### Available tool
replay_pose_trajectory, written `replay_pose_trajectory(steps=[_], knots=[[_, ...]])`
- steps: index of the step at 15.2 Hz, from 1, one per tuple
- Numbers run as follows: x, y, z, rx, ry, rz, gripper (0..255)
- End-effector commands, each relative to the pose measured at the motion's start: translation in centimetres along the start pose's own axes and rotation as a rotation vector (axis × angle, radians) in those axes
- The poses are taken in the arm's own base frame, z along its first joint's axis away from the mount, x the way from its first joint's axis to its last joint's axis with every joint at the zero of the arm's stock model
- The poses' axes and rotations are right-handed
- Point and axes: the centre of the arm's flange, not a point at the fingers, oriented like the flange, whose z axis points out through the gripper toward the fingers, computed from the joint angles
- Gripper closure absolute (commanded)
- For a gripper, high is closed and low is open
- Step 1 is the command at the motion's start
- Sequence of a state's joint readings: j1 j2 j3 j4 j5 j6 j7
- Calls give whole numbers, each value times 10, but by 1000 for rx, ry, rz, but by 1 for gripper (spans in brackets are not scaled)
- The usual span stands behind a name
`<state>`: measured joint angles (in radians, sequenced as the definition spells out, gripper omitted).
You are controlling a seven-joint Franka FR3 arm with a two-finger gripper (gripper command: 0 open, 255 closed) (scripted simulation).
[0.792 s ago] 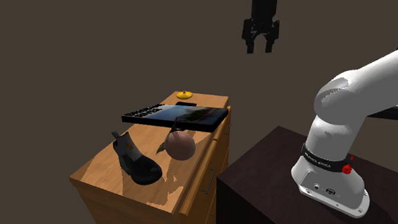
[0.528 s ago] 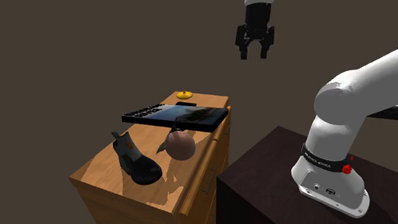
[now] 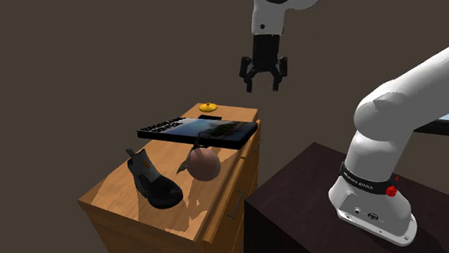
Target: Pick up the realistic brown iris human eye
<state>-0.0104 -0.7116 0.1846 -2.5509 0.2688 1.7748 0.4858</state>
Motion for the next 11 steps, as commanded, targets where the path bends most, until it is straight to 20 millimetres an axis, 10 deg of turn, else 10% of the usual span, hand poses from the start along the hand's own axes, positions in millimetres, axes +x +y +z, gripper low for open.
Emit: replay_pose_trajectory(steps=[1, 11], knots=[[6, -16, 20, 9, 2, 52, 0], [46, -95, 113, 43, 7, 296, 0]])
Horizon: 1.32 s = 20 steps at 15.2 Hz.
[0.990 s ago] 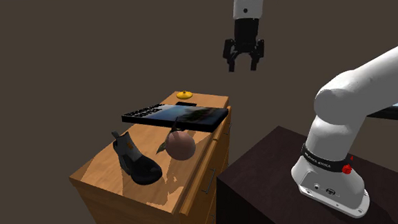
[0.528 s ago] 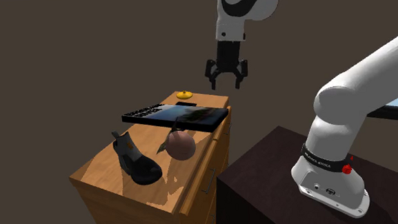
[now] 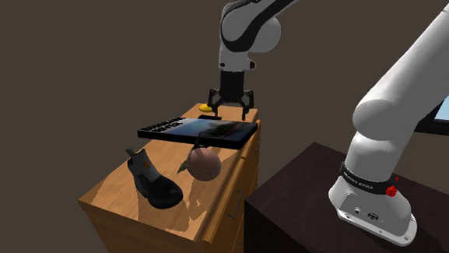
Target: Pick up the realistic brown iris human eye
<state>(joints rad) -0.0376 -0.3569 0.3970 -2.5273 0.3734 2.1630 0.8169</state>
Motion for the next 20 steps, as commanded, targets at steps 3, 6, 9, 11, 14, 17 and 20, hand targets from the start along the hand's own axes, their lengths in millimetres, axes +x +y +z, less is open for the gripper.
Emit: replay_pose_trajectory(steps=[3, 6, 9, 11, 14, 17, 20], knots=[[11, -32, 41, 16, 2, 101, 0], [22, -56, 69, 26, 3, 174, 0], [35, -79, 97, 37, 4, 247, 0], [45, -94, 115, 43, 5, 296, 0], [61, -116, 142, 54, 7, 369, 0], [78, -137, 169, 64, 8, 442, 0], [97, -157, 196, 74, 9, 516, 0]])
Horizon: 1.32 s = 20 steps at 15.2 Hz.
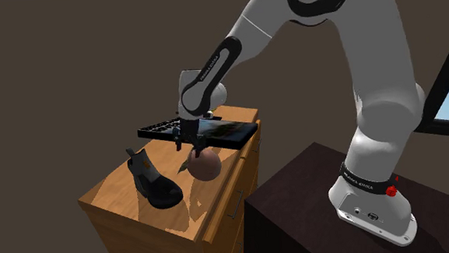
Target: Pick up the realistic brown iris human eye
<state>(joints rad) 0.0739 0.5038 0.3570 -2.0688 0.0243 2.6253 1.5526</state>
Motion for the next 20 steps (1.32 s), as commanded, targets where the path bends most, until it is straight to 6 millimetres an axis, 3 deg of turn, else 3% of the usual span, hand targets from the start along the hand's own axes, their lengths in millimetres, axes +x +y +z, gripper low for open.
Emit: replay_pose_trajectory(steps=[1, 4, 11, 13, 14, 20], knots=[[4, -17, 20, 7, 2, 51, 0], [11, -34, 40, 14, 3, 104, 0], [18, -31, 79, 14, 3, 104, 0], [18, -31, 79, 14, 3, 104, 0], [19, -31, 79, 14, 3, 104, 255], [19, -31, 79, 15, 4, 104, 255]])
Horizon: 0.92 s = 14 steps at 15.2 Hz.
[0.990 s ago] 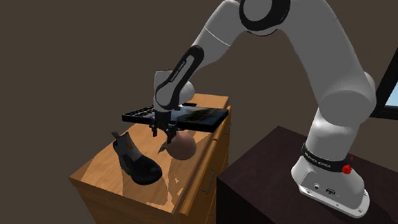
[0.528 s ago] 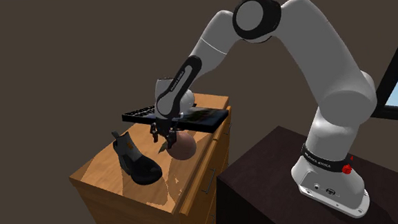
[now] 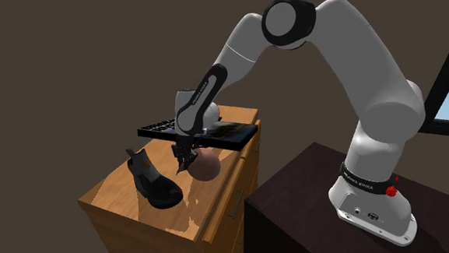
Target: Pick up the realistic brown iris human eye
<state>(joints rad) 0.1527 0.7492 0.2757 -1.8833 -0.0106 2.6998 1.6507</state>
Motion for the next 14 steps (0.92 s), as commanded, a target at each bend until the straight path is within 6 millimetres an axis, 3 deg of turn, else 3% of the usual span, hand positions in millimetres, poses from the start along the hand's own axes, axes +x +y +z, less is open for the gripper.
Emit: replay_pose_trajectory(steps=[1, 3, 14], knots=[[3, -1, 0, 2, 2, 3, 255], [2, -1, 0, 2, 2, 3, 255], [-9, -5, -57, 2, 2, 3, 255]])
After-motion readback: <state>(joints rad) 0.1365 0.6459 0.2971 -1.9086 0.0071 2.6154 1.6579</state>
